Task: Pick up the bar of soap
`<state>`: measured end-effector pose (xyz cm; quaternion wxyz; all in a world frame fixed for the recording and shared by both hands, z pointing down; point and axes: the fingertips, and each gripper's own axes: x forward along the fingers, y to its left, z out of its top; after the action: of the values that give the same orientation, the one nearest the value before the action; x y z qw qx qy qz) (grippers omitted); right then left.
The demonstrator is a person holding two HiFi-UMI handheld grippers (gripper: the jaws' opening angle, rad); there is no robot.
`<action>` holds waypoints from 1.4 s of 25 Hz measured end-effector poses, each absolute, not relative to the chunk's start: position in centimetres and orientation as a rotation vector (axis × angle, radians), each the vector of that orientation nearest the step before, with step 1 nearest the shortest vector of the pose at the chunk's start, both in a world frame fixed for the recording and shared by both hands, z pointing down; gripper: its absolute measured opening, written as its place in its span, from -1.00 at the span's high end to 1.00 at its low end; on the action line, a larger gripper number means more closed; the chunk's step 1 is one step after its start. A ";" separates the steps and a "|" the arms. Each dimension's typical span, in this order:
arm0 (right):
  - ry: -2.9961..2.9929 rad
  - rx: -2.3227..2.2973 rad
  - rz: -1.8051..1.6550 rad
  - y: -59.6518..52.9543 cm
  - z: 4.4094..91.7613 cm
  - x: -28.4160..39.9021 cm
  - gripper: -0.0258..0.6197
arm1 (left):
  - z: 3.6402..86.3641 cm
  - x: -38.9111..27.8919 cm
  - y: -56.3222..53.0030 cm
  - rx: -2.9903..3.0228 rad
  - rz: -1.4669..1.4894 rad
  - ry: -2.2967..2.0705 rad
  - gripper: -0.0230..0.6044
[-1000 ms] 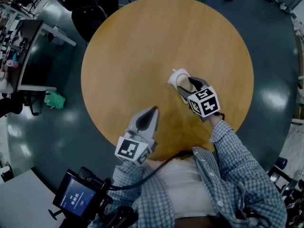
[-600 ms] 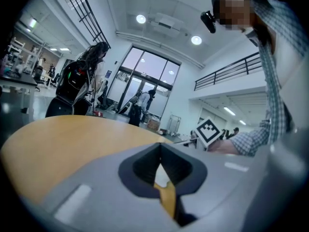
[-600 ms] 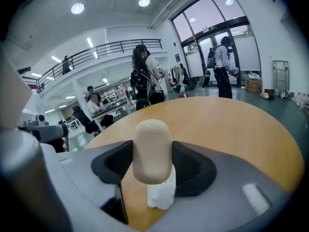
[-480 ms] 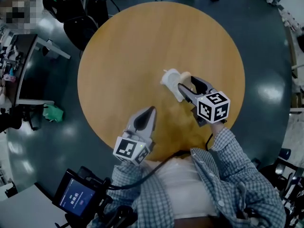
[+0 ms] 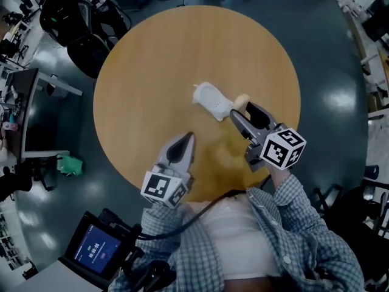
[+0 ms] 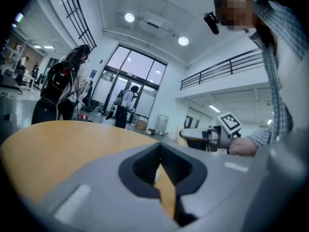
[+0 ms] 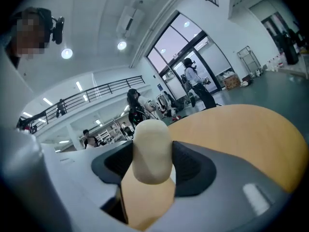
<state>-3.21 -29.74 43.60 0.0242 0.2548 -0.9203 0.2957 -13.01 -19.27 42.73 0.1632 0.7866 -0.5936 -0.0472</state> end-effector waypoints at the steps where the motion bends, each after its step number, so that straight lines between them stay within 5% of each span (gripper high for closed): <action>1: -2.858 0.805 0.937 -29.4 43.5 -2.8 0.12 | 42.8 -12.9 -19.2 2.256 -0.136 -1.685 0.93; 35: -2.935 0.790 0.975 -28.0 41.7 -3.5 0.11 | 42.9 -12.8 -19.6 2.305 -0.135 -1.666 0.93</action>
<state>-3.48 -27.99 41.68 -0.0253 0.2473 -0.9193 0.3052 -12.81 -19.61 42.89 0.1466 0.8007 -0.5789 -0.0471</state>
